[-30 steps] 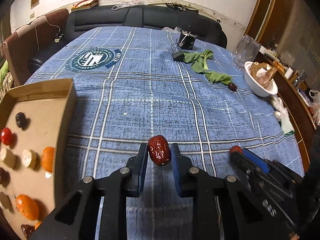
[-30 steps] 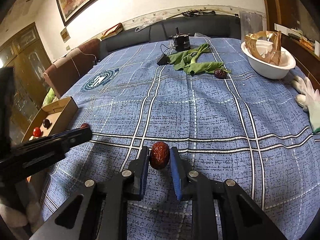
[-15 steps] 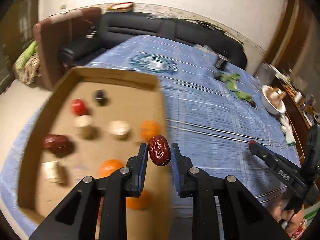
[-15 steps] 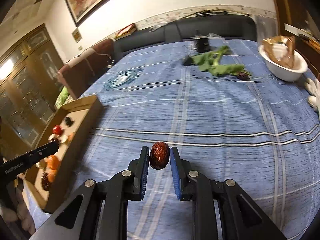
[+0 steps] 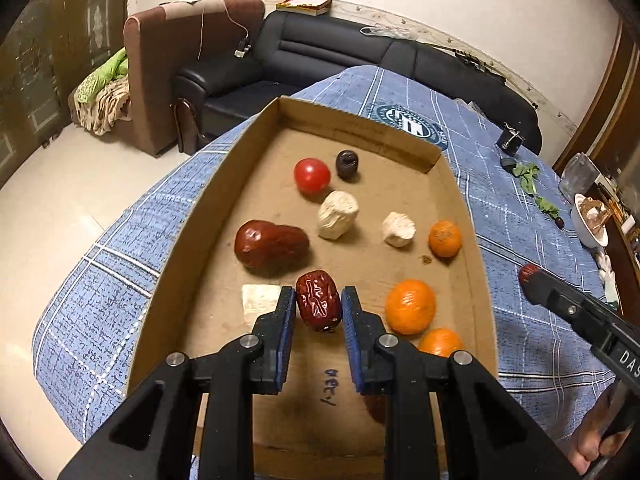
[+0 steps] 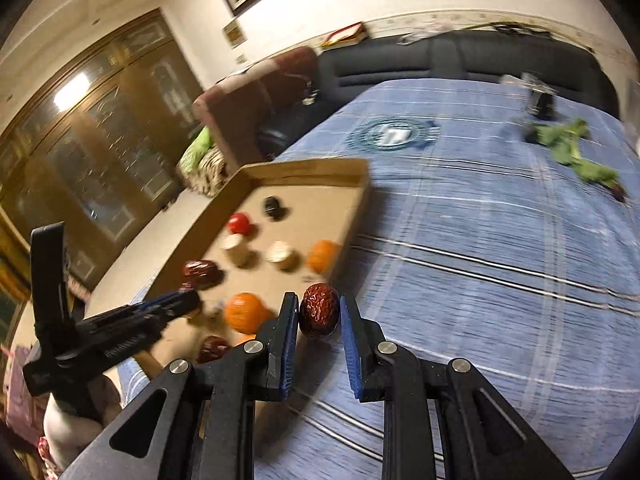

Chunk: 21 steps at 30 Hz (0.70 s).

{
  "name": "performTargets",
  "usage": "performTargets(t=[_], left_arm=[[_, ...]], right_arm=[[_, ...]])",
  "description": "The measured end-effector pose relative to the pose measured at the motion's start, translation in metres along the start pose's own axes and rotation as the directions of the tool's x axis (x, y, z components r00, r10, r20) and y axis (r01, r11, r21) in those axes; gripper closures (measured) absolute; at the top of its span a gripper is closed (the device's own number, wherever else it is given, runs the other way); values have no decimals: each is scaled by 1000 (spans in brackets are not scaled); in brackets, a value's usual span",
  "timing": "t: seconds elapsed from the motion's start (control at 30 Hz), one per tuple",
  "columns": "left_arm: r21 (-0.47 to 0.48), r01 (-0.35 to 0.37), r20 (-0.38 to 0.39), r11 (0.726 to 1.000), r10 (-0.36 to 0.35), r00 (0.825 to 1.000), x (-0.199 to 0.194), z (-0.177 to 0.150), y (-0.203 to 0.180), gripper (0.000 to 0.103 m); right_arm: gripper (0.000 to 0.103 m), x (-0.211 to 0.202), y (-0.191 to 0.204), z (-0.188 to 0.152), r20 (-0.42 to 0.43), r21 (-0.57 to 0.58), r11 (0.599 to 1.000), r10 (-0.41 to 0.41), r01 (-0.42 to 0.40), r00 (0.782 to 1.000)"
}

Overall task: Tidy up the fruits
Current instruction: 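Carry the date in the left tool and the date in the right tool over the tray, then open the left tool to drop its date while the right tool releases its date into the tray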

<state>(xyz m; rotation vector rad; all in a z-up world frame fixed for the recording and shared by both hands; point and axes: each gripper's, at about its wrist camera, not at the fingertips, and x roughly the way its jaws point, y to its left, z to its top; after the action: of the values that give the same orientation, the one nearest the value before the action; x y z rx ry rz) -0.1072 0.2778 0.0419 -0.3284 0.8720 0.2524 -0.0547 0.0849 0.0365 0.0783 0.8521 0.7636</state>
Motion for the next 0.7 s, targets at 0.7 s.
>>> performTargets(t=[0.7], left_arm=[[-23,46,7,999,-46,999,8,4,4,66]], right_arm=[[78,72,39,8,-82,-95,994,-58,50,995]])
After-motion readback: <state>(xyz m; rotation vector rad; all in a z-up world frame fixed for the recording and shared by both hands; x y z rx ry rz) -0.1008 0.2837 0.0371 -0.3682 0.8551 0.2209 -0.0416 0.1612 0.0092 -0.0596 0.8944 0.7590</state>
